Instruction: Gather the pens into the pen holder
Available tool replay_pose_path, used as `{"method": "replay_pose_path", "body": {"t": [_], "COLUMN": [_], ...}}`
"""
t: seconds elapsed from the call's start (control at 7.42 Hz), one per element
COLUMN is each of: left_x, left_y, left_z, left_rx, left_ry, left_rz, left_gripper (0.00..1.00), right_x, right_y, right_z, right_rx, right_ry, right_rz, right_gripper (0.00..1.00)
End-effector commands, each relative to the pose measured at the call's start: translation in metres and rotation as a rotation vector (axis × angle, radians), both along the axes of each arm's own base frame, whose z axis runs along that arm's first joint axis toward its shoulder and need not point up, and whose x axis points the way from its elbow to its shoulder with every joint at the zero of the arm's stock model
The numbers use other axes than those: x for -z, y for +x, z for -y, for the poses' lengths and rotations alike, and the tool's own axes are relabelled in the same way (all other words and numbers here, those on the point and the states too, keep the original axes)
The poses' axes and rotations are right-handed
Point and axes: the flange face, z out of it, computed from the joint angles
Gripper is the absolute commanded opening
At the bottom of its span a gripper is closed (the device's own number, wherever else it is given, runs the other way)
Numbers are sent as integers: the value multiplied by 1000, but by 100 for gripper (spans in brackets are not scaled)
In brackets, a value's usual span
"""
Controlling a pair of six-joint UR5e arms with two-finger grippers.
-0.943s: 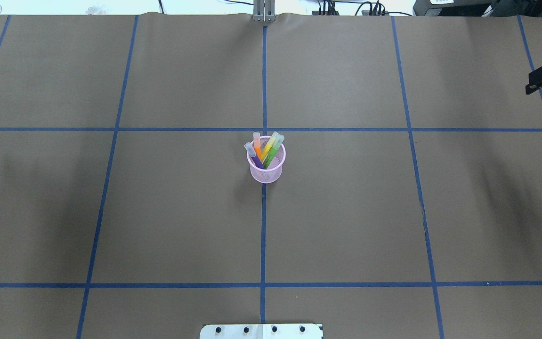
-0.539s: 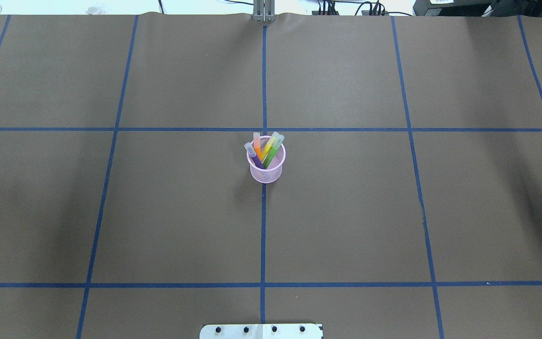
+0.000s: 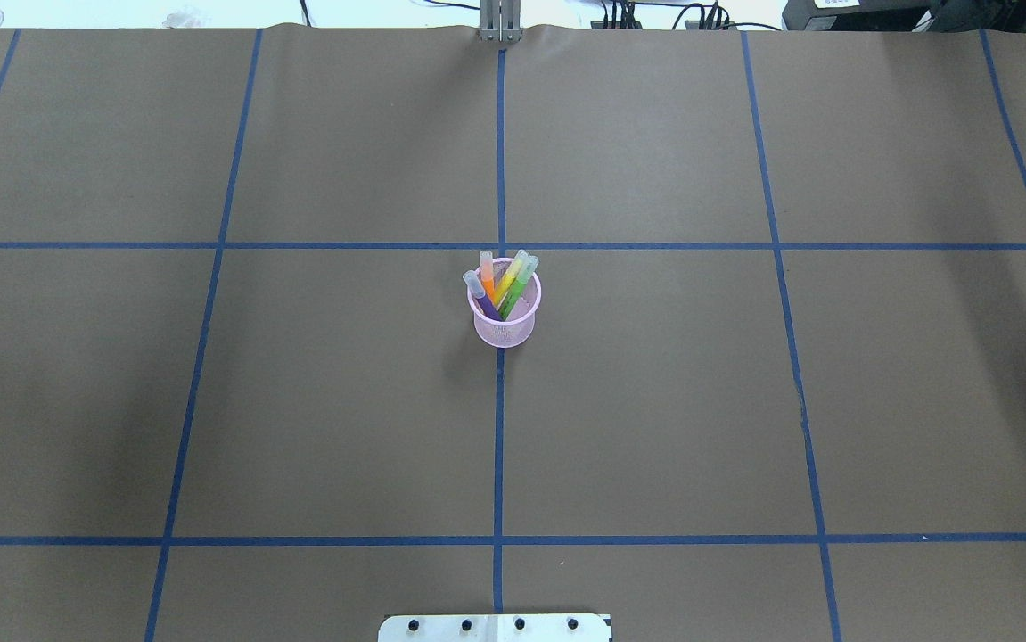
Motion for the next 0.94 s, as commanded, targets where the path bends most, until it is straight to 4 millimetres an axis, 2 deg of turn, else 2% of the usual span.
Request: {"method": "replay_pose_path", "body": {"t": [0.0,0.27,0.54,0.81], "left_x": [-3,-5,-5,-6], "left_y": [1,0,-1,-1], "left_z": [-2,-2,-2,-3], "left_rx": [-1,0,0,1], "left_ry": [-8,-15,-16,-20], "left_rz": [2,0,-1,-1], "left_gripper": [100,100,100,100], "right_x": [-28,-44,-41,-38], "right_y": [11,10,9,8], "right_z": [-31,-49,-47,-58], "right_rx": [-7,-6,-6,-6], "right_ry": [-42,-71,-67,-62], "right_rz": [-2,-2,1,3], "right_gripper": [100,100,100,100]}}
